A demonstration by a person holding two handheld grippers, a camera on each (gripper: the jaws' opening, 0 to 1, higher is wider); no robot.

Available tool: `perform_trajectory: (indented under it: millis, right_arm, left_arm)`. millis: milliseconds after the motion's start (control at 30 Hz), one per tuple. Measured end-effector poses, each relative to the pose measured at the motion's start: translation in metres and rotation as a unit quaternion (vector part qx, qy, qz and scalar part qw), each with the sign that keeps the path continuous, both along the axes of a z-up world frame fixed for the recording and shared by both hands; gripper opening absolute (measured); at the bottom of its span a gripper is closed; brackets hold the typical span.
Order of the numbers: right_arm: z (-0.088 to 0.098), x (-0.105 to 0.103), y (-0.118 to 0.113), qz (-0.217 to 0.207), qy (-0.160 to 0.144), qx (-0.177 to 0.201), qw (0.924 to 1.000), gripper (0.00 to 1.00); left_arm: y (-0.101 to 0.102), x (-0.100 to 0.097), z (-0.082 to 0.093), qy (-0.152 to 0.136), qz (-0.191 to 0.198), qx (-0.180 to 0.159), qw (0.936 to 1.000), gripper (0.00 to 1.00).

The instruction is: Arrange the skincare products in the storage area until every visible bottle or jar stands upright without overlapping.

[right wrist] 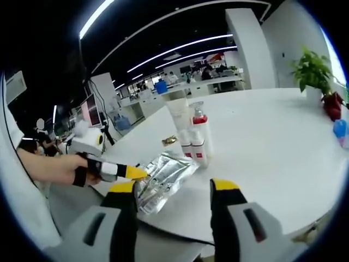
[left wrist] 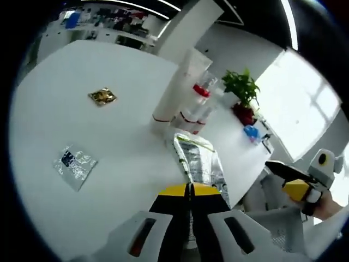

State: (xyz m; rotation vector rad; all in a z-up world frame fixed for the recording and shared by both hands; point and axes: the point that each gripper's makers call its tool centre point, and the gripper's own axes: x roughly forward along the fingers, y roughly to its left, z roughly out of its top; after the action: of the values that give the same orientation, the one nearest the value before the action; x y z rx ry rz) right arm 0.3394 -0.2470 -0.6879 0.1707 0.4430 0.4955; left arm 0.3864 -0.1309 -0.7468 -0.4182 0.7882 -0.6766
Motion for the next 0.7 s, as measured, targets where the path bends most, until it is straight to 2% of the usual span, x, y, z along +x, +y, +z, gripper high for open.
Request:
perform_trajectory:
  millis: [267,433,500,633,700]
  right_arm:
    - [0.013,0.009,0.014,0.014,-0.008,0.033,0.9993,0.51]
    - [0.022,0.018,0.021,0.018,-0.013,0.059,0.9980,0.50]
    - [0.027,0.022,0.025,0.018,-0.014,0.081,0.9964,0.49]
    - [0.034,0.028,0.029,0.015,-0.013,0.117,0.9929,0.41]
    - [0.038,0.029,0.033,0.017,-0.009,0.144,0.9894,0.33]
  left_arm:
    - [0.002,-0.002,0.032,-0.021,-0.004,-0.060,0.9980,0.00]
    - [-0.002,-0.008,0.059,-0.036,-0.025,-0.120,0.9918,0.00]
    - [-0.002,-0.011,0.067,-0.044,-0.034,-0.131,0.9898,0.00]
    - [-0.001,-0.015,0.076,-0.051,-0.048,-0.146,0.9868,0.00]
    - [0.000,-0.016,0.080,-0.054,-0.048,-0.153,0.9855,0.00]
